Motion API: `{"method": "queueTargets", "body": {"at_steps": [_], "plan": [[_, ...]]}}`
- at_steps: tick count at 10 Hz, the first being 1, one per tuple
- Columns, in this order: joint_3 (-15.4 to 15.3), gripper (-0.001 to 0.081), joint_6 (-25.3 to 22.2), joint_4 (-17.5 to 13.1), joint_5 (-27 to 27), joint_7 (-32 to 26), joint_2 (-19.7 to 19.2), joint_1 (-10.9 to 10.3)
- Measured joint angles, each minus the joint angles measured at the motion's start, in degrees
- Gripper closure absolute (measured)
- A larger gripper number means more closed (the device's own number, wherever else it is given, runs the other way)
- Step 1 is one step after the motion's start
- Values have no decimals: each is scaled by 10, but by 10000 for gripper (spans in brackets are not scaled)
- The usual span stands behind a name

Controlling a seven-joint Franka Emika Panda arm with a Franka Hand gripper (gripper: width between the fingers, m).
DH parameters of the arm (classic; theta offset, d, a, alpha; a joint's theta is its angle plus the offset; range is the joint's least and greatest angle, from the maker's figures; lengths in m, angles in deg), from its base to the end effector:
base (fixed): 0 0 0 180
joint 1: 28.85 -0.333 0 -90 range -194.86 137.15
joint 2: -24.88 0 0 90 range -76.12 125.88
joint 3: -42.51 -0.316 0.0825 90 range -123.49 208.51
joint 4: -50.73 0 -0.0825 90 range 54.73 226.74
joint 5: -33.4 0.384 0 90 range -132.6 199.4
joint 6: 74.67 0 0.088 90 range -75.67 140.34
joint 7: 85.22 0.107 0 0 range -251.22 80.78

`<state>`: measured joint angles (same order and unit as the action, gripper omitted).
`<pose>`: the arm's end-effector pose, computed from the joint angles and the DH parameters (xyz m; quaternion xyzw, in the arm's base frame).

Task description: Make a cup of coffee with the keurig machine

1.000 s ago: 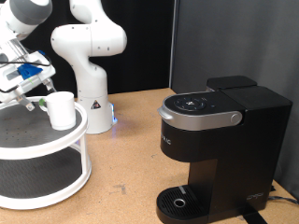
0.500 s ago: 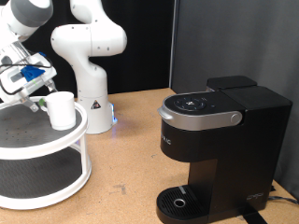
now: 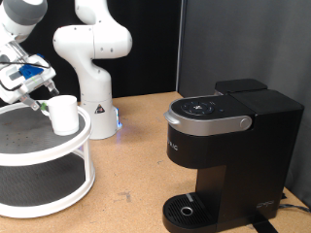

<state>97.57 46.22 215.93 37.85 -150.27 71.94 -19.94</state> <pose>0.1911 -0.2342 0.3222 -0.9261 -0.1089 -0.2371 0.2726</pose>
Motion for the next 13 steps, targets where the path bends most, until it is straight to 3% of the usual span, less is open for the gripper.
{"method": "queueTargets", "body": {"at_steps": [9,10,11,12,13], "plan": [[-12,6,13,3,8,19,0,3],[-17,105,19,3,8,26,-6,3],[-21,273,28,3,8,34,-13,2],[-23,273,36,3,8,39,-19,0],[-24,468,43,3,10,42,-24,-4]]}}
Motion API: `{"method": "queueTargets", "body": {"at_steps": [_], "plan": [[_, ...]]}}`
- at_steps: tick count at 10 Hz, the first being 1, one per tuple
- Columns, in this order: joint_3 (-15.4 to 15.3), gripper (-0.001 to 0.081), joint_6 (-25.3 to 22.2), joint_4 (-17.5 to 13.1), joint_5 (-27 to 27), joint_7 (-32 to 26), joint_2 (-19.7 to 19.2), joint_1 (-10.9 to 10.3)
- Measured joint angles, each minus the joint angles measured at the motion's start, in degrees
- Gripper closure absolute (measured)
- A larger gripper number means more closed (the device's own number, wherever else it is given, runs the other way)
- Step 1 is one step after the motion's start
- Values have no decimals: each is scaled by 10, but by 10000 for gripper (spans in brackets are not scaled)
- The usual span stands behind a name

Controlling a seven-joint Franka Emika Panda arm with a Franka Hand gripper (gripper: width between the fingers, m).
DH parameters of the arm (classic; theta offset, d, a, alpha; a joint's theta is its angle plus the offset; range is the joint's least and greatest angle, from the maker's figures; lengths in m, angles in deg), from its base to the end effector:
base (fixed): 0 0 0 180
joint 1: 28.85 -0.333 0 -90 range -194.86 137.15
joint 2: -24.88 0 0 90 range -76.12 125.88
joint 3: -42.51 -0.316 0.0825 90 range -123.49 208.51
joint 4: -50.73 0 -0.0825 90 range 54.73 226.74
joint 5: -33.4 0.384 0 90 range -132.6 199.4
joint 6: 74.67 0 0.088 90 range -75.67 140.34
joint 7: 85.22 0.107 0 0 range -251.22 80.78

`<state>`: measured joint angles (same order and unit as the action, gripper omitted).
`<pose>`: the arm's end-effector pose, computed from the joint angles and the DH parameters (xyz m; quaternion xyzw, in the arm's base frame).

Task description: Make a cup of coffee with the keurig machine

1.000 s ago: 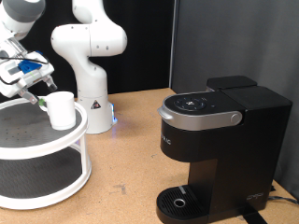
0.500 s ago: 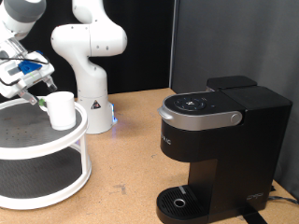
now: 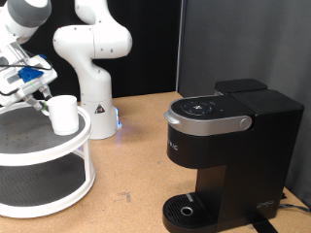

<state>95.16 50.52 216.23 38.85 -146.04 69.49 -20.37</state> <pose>0.2024 -0.2342 0.3207 -0.9388 -0.0713 -0.2217 0.2537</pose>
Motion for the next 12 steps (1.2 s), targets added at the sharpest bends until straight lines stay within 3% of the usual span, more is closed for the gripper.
{"method": "queueTargets", "body": {"at_steps": [1,2,3,6,10,12], "plan": [[0,468,6,0,2,2,-3,-4],[0,639,12,0,6,3,-7,-9],[0,739,15,0,10,5,-9,-13],[-8,739,10,-7,19,30,-7,-15],[-69,739,-49,-42,29,119,32,1],[-90,739,-87,-57,29,135,59,7]]}}
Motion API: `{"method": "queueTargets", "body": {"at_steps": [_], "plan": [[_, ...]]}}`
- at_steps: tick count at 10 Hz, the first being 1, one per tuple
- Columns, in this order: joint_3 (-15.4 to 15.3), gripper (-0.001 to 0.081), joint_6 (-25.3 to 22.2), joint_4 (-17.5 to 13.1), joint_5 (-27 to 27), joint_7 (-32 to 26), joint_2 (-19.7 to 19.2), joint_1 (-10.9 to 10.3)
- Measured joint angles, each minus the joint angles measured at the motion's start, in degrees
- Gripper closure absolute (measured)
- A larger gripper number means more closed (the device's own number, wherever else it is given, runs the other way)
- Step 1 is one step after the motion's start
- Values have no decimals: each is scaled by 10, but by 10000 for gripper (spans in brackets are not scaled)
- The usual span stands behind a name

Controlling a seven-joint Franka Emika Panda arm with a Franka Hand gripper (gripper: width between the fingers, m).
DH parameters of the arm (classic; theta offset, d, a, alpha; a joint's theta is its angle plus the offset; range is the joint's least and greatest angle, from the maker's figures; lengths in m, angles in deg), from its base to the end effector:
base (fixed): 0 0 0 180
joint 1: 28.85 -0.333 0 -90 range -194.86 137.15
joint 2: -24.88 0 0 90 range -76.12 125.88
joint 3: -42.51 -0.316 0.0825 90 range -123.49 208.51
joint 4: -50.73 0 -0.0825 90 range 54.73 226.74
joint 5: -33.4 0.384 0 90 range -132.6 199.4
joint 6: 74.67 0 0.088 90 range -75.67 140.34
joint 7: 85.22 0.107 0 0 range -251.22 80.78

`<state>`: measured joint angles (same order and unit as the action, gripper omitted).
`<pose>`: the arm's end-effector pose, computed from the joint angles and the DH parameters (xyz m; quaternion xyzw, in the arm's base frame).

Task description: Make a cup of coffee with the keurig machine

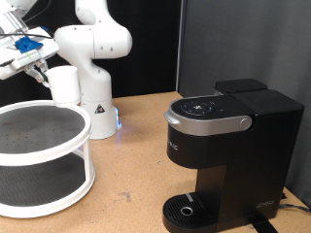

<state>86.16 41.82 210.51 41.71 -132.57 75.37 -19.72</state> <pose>0.2196 -0.2278 0.3979 -0.9403 -0.0299 -0.2154 0.2619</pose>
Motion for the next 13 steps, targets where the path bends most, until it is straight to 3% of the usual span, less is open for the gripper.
{"method": "queueTargets", "body": {"at_steps": [3,4,6,9,13], "plan": [[-7,739,11,7,14,23,-4,-5],[-18,739,17,12,29,40,-6,-15],[-42,739,34,16,46,72,-14,-46],[-84,739,136,32,77,96,-31,-94],[-102,739,243,31,146,111,-77,-187]]}}
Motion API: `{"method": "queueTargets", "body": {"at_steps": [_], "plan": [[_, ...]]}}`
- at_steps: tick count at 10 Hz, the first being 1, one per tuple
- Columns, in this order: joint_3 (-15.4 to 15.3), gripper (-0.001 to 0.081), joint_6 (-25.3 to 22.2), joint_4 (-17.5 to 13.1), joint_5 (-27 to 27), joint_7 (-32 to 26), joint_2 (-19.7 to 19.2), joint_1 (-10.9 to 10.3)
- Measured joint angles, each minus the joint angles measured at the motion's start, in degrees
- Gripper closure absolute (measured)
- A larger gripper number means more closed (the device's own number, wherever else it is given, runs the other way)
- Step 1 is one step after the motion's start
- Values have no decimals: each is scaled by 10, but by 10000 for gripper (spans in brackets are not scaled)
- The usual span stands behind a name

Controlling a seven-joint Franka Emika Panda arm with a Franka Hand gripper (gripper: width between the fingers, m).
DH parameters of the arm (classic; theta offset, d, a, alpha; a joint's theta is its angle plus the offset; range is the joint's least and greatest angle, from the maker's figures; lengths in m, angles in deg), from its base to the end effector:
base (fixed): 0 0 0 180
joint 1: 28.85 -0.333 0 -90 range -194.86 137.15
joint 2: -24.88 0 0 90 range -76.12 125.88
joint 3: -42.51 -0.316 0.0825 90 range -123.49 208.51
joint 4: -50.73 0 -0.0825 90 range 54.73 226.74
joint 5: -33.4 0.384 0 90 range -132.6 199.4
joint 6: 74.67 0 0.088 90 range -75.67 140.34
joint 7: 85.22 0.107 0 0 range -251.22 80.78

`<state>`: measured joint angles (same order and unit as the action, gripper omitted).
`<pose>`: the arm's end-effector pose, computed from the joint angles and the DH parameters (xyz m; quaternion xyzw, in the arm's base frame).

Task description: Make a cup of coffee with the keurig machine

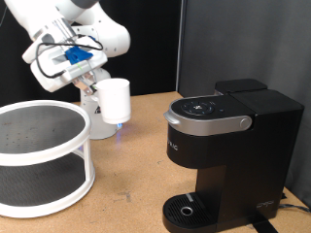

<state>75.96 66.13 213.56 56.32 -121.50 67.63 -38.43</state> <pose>0.3261 -0.1218 0.3954 -0.9389 -0.0046 -0.2392 0.2474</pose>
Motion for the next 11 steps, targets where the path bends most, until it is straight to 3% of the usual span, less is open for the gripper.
{"method": "queueTargets", "body": {"at_steps": [2,3,6,8,11], "plan": [[-6,739,45,-6,29,11,-31,-45],[-8,739,56,-13,35,15,-49,-57],[-6,739,54,-14,35,14,-56,-57],[-6,739,63,-11,35,14,-85,-64],[8,739,124,-10,73,-5,-146,-111]]}}
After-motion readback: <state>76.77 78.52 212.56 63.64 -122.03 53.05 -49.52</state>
